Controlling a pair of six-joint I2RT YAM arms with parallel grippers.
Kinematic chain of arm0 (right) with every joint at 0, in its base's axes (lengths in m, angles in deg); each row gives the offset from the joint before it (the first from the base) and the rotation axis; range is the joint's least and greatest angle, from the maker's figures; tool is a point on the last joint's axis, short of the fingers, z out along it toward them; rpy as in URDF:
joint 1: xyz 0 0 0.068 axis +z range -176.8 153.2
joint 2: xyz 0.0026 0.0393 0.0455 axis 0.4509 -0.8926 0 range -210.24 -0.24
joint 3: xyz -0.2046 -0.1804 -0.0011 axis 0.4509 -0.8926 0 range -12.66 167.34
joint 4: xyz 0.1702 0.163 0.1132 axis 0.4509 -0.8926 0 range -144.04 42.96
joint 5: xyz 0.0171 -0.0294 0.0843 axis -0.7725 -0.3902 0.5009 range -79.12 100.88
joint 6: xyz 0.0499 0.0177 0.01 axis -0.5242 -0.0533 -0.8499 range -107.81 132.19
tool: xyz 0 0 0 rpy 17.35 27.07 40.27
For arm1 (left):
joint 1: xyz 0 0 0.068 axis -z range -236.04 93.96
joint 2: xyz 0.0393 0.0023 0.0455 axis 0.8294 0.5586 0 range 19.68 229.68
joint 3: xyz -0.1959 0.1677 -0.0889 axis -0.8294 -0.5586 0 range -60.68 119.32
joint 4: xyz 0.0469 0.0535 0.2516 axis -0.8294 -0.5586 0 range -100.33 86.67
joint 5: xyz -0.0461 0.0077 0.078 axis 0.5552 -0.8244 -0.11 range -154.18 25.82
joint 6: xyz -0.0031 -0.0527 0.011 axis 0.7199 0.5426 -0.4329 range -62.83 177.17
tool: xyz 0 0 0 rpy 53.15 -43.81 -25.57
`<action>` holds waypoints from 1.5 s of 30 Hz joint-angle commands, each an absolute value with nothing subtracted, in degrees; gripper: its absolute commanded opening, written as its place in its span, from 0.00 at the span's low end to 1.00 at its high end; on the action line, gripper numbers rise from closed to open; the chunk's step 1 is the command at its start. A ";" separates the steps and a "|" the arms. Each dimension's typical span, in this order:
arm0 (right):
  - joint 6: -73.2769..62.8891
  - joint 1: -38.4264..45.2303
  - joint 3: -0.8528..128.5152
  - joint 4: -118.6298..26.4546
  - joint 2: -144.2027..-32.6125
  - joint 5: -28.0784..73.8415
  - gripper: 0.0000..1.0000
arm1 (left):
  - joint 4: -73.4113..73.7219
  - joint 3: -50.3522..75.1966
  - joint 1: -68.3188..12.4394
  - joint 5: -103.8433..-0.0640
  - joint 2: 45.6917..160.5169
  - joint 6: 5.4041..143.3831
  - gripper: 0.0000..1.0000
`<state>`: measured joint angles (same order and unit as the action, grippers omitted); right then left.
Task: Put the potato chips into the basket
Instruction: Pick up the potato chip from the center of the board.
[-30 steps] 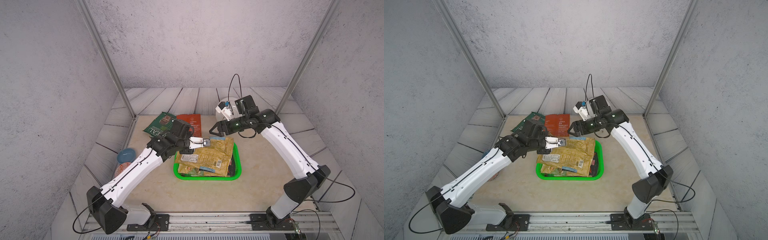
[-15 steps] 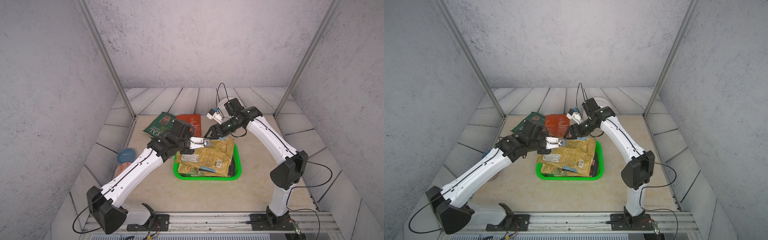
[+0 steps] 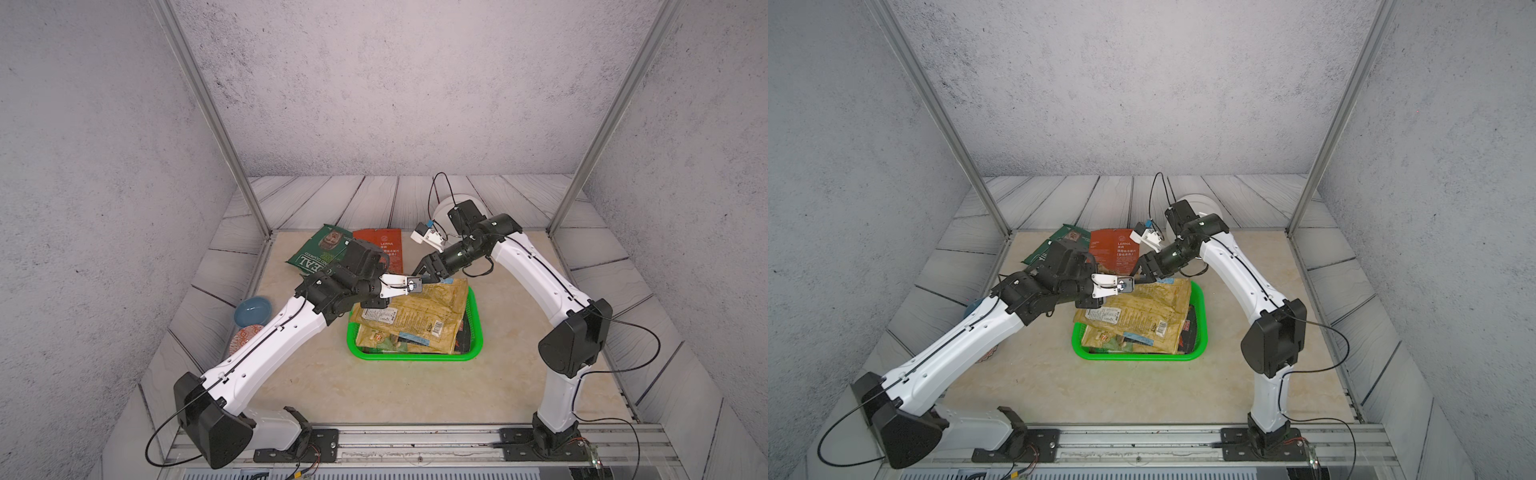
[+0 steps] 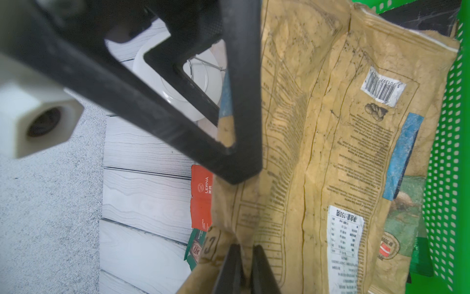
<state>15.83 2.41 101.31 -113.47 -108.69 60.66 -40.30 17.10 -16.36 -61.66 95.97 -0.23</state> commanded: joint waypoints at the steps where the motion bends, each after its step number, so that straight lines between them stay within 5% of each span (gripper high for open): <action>1: 18.49 2.26 100.13 -116.62 -109.16 63.15 0.67 | -36.43 17.10 -16.05 -62.85 94.46 0.77 0.00; 6: 18.95 2.03 100.24 -117.35 -109.34 61.47 0.62 | -36.09 17.00 -16.08 -63.04 94.47 0.96 0.00; 15: 18.26 1.98 102.45 -116.70 -109.77 55.29 0.32 | -35.52 18.54 -16.05 -64.77 95.58 4.72 0.03; 17: 18.12 1.90 102.61 -116.10 -109.15 52.78 0.21 | -36.68 20.12 -16.05 -65.19 96.37 6.81 0.10; 22: 17.73 2.02 102.46 -114.43 -105.94 45.58 0.00 | -38.63 22.36 -16.56 -65.90 96.76 11.83 0.48; 32: 17.29 5.00 98.82 -109.03 -96.81 33.12 0.00 | -53.00 33.77 -28.61 -52.32 98.86 28.78 0.99; 45: 24.71 12.83 99.77 -102.39 -94.05 19.62 0.00 | -54.80 21.59 -53.79 -37.88 99.33 45.28 0.99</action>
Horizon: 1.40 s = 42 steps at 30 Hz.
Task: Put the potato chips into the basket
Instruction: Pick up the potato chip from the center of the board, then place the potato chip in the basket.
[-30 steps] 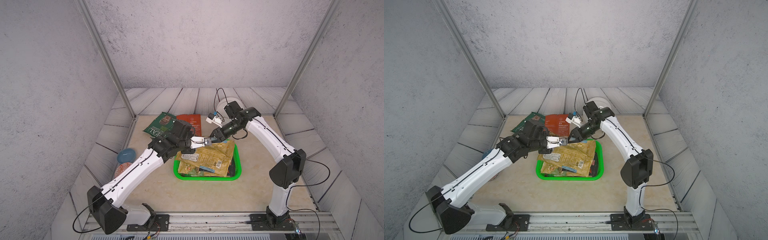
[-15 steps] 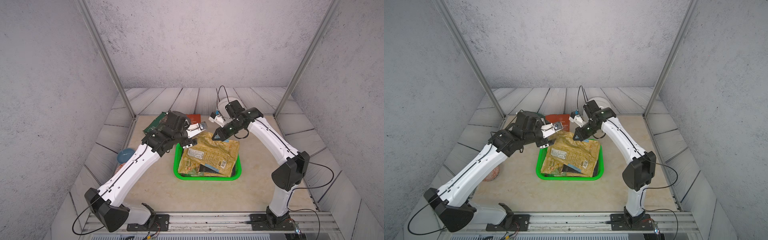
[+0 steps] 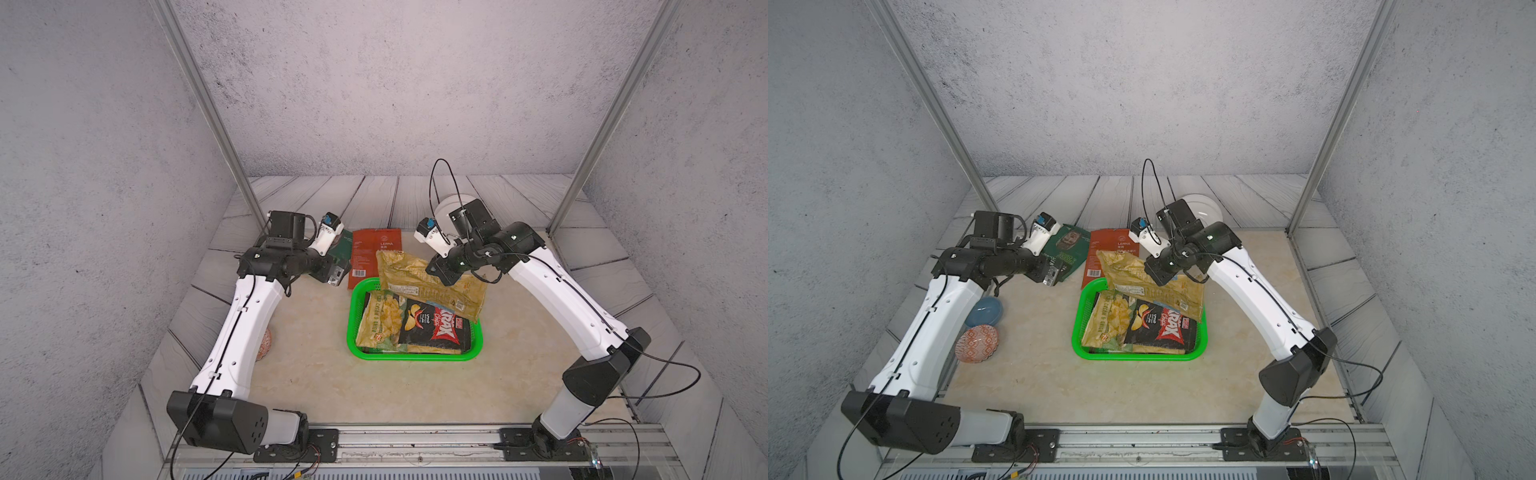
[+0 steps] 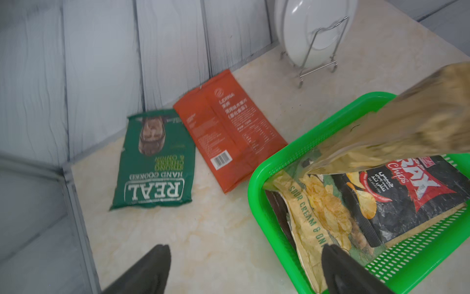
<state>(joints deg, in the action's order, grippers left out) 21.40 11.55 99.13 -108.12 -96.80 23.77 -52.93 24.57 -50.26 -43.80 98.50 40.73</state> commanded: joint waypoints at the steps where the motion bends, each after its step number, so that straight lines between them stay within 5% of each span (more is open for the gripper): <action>1: 25.76 13.14 99.71 -101.42 -94.28 18.59 0.00 | -55.29 20.10 -55.27 -36.78 99.92 45.44 0.99; 15: 32.79 13.29 99.85 -94.94 -100.70 15.94 0.00 | -52.42 4.45 -60.68 -35.27 99.48 48.11 0.99; 42: 28.74 15.03 87.05 -82.23 -100.72 16.95 0.00 | -51.81 2.68 -62.05 -35.29 99.79 47.42 0.99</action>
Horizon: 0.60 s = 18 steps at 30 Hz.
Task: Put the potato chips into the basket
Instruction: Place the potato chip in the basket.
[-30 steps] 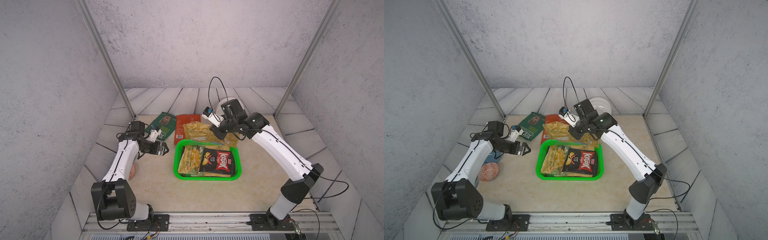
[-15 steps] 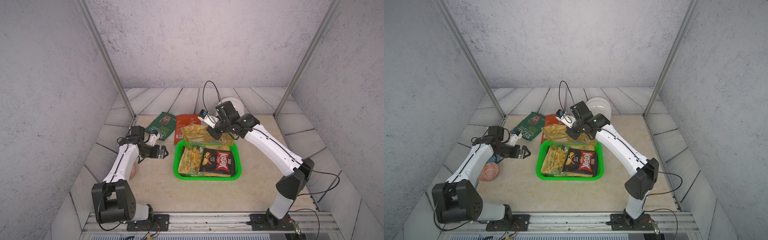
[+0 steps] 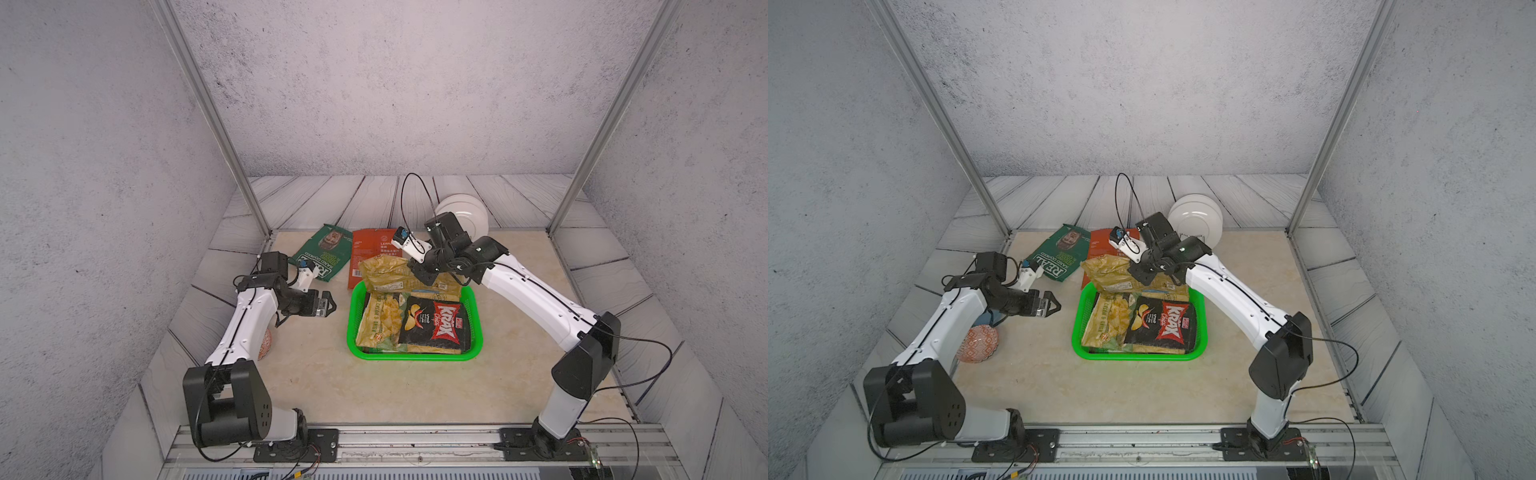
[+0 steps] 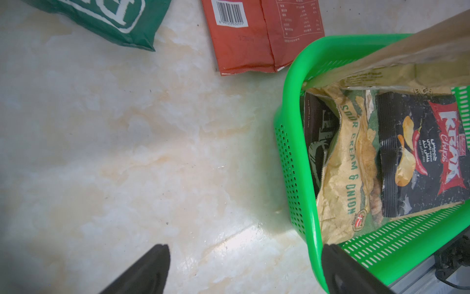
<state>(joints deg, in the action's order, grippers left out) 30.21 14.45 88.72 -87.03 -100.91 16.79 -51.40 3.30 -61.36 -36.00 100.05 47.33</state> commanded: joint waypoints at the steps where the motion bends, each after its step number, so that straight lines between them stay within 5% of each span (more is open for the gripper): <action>1: 28.61 15.21 86.25 -81.83 -100.34 16.86 0.01 | -51.82 2.60 -62.02 -35.23 99.84 47.49 0.99; 8: 27.51 17.52 80.98 -81.54 -97.56 15.63 0.09 | -51.83 2.57 -62.47 -35.03 99.66 47.42 0.99; 18: 21.46 19.90 72.66 -82.07 -88.14 19.60 0.39 | -51.75 2.53 -62.85 -34.39 99.81 47.35 0.99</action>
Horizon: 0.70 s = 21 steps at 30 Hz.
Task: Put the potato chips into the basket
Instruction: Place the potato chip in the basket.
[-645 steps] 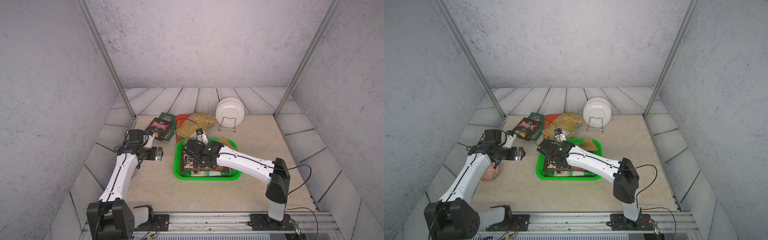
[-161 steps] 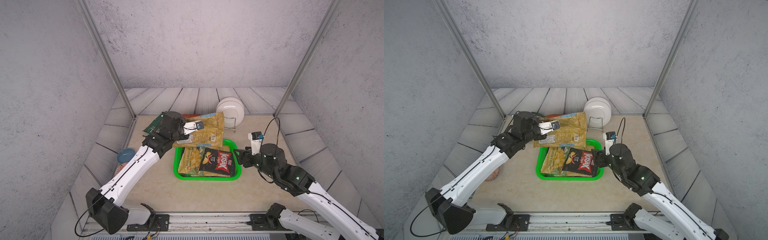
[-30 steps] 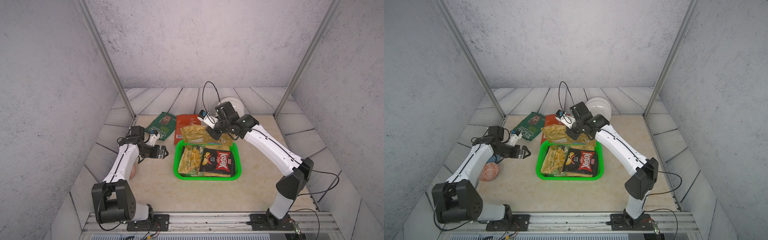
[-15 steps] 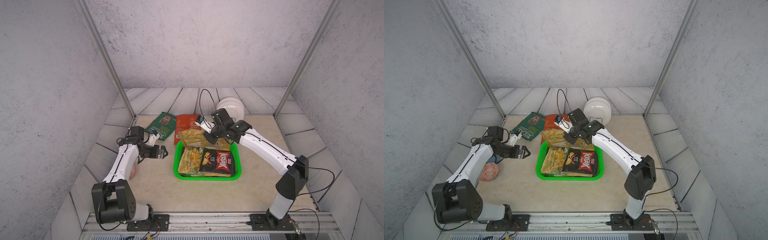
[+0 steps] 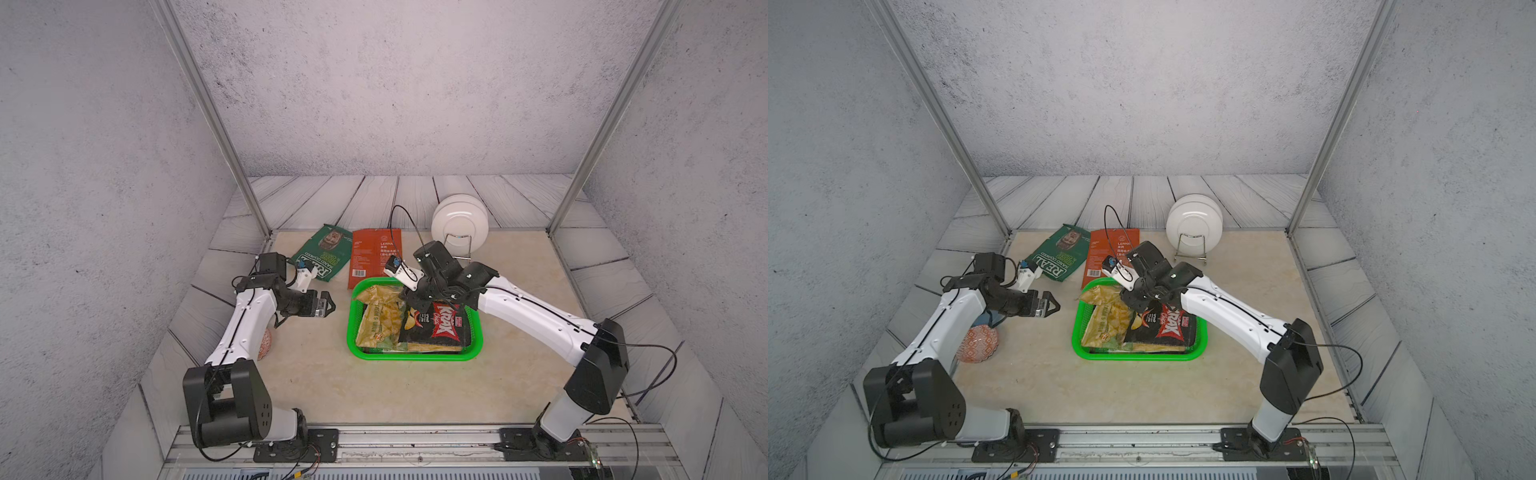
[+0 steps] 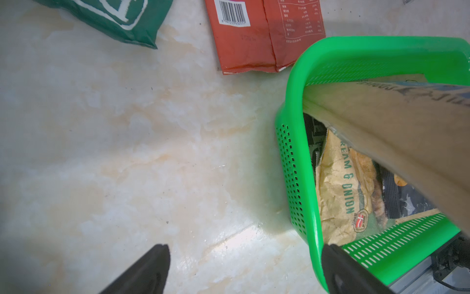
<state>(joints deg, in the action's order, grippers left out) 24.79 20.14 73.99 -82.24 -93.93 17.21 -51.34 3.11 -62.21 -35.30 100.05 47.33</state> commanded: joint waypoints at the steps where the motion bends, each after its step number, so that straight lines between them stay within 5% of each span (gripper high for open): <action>1: 20.66 19.90 71.93 -82.05 -87.20 20.49 0.41 | -51.73 2.51 -62.88 -34.37 99.79 47.38 0.99; 12: 6.98 19.89 61.85 -77.72 -79.91 28.62 0.46 | -51.65 2.35 -63.03 -34.07 99.92 47.33 0.99; 21: -7.01 19.93 53.76 -67.69 -84.24 29.42 0.45 | -51.51 2.32 -62.99 -33.44 100.36 46.80 1.00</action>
